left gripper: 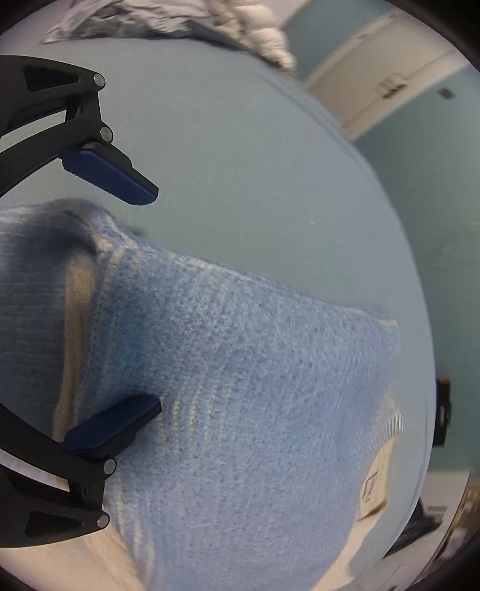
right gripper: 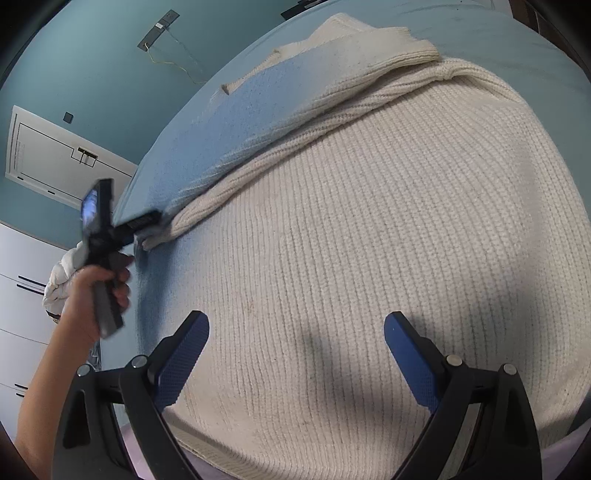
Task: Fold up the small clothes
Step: 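Release the blue side onto the sweater and withdraw the left gripper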
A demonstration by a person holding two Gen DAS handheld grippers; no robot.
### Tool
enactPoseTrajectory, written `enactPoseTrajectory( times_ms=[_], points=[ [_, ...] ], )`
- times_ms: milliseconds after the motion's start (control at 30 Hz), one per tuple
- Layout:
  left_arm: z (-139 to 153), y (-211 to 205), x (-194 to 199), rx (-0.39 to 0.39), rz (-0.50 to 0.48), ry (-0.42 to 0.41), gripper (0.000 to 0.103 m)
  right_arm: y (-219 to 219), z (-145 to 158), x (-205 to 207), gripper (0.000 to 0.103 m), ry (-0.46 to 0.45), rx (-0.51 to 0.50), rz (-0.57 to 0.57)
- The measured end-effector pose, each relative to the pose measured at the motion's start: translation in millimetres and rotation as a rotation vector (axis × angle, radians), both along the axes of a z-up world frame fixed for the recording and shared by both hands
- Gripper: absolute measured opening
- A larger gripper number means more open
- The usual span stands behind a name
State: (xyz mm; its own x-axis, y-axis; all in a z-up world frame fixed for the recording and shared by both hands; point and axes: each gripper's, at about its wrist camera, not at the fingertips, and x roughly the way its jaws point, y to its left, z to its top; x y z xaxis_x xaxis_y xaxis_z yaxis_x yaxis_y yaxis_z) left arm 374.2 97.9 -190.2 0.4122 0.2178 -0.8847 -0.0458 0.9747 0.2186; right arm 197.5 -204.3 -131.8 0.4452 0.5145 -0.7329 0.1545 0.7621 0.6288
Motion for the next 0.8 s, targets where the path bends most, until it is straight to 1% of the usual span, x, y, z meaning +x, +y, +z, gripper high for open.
enactPoseTrajectory(
  times_ms=[33,67,133,200,233,300,333,367,400,433,467,500,533,567,600,667,733,800],
  points=[
    [11,5,0,-0.036,0.036,0.013,0.102,1,-1,1,0.094,0.004,0.003,-0.001],
    [21,8,-5,-0.068,0.060,0.004,0.101,0,-1,0,0.094,0.006,0.008,-0.003],
    [52,14,-33,-0.158,0.101,-0.056,0.103,-2,2,0,0.094,-0.001,0.016,-0.009],
    [67,21,-62,-0.218,0.127,-0.066,0.103,-8,7,-2,0.094,-0.026,0.033,-0.020],
    [75,20,-79,-0.241,0.146,-0.055,0.103,-13,10,-2,0.094,-0.041,0.044,-0.028],
    [81,23,-114,-0.296,0.162,-0.020,0.103,-20,15,0,0.094,-0.064,0.069,-0.049],
    [80,24,-137,-0.325,0.164,-0.015,0.103,-26,17,0,0.094,-0.074,0.084,-0.062],
    [80,22,-155,-0.337,0.161,-0.015,0.103,-33,18,0,0.094,-0.082,0.106,-0.081],
    [78,26,-171,-0.335,0.154,-0.023,0.103,-39,18,-1,0.094,-0.087,0.132,-0.098],
    [76,22,-187,-0.308,0.145,-0.038,0.103,-47,18,-1,0.093,-0.088,0.163,-0.116],
    [73,18,-195,-0.279,0.130,-0.047,0.103,-56,16,-2,0.090,-0.083,0.202,-0.138],
    [75,12,-206,-0.245,0.104,-0.059,0.103,-63,15,-3,0.086,-0.081,0.239,-0.152],
    [79,8,-210,-0.215,0.076,-0.065,0.103,-71,14,-4,0.076,-0.080,0.271,-0.164],
    [78,3,-210,-0.191,0.054,-0.059,0.103,-79,13,-4,0.071,-0.074,0.291,-0.179],
    [81,-1,-210,-0.175,0.036,-0.049,0.103,-87,12,0,0.071,-0.060,0.297,-0.201],
    [97,1,-216,-0.199,0.016,-0.065,0.103,-102,13,16,0.071,-0.020,0.311,-0.221],
    [102,5,-215,-0.238,0.015,-0.084,0.103,-119,10,45,0.071,0.020,0.374,-0.242],
    [107,11,-218,-0.269,0.026,-0.082,0.103,-128,7,73,0.071,0.038,0.417,-0.288]
  ],
)
